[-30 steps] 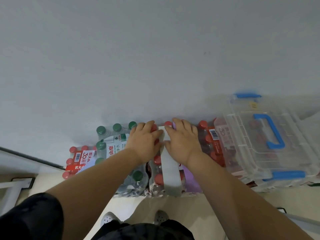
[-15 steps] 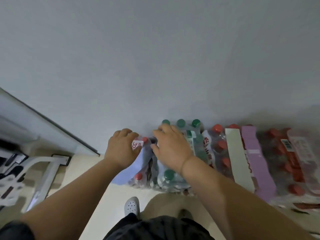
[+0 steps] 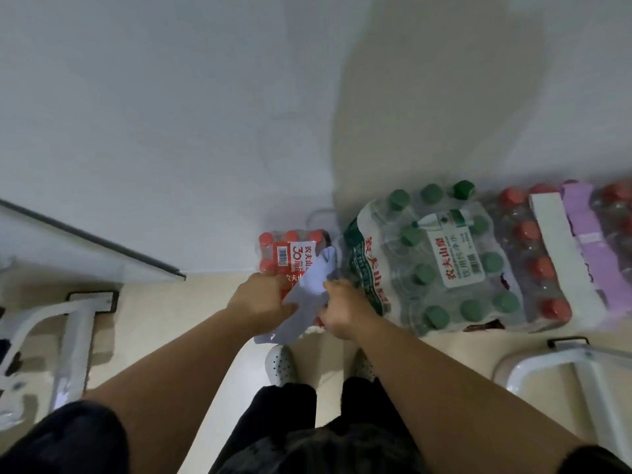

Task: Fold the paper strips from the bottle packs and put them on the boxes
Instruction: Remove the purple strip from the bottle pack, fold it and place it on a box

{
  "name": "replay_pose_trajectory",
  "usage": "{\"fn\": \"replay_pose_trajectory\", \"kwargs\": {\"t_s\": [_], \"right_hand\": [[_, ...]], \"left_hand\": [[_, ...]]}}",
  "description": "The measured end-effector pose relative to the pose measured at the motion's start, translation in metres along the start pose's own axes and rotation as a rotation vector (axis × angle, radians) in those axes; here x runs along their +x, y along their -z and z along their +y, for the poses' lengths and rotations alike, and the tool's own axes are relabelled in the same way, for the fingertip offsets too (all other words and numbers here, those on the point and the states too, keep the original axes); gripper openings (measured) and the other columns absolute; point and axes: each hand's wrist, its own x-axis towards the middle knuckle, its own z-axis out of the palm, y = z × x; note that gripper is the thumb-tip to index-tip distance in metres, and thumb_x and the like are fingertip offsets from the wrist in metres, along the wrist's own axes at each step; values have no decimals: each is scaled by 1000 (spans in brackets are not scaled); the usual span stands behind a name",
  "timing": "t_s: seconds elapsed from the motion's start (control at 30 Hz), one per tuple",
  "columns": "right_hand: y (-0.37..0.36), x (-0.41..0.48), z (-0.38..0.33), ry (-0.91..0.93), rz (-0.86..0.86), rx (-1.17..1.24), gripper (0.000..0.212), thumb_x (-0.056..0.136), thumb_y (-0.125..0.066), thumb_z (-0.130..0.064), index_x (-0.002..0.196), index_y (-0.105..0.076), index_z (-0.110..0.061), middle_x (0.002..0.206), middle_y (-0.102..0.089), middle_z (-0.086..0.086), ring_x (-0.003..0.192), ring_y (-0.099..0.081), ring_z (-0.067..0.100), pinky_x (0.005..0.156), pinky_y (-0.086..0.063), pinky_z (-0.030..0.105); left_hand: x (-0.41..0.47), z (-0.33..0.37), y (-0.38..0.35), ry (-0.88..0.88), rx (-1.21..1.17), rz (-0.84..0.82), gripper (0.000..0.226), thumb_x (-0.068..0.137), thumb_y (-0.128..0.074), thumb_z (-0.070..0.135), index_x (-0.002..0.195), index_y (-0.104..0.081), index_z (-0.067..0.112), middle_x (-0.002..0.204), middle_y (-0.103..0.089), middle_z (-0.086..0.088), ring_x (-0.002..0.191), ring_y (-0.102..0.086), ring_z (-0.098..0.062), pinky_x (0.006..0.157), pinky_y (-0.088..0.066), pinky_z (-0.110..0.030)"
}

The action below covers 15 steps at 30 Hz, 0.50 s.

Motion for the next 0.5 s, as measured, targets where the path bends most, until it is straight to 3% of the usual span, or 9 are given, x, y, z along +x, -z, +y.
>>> {"fn": "replay_pose_trajectory", "kwargs": {"t_s": [0.07,0.13,0.23,0.37,0.5], "right_hand": [[-13,13,6,-59,-12,80,49,93,-56,-28,140,-49,-15,143,-49,10,121,-55,31,101,-53,44],[-22,24,9,-92,-12,178,53,95,-56,-26,145,-42,-18,134,-54,7,110,-60,26,91,-57,39],[-36,39,12,-116,-9,271,54,96,-57,-27,146,-38,-20,133,-51,7,119,-56,28,98,-54,40],[-52,49,14,-130,7,263,52,96,-55,-32,144,-37,-20,143,-49,13,127,-51,33,103,-48,45],[-61,52,12,-79,83,277,57,98,-51,-31,151,-33,-20,155,-37,12,138,-40,36,111,-40,49]], "left_hand": [[12,0,-6,-26,-25,-32,39,82,-57,50,115,-66,32,111,-72,4,96,-67,-22,85,-56,-32],[23,1,-12,-30,-58,-9,45,85,-60,46,127,-61,29,126,-66,1,110,-64,-25,94,-52,-34],[43,3,-23,-1,-64,17,60,87,-65,43,141,-50,22,141,-53,-6,122,-56,-29,102,-49,-40],[61,4,-35,-30,-11,69,59,88,-64,42,140,-48,20,142,-46,-9,123,-53,-32,99,-51,-44],[70,7,-44,-26,-12,116,46,88,-61,41,127,-59,17,127,-53,-9,110,-58,-30,92,-53,-41]]}}
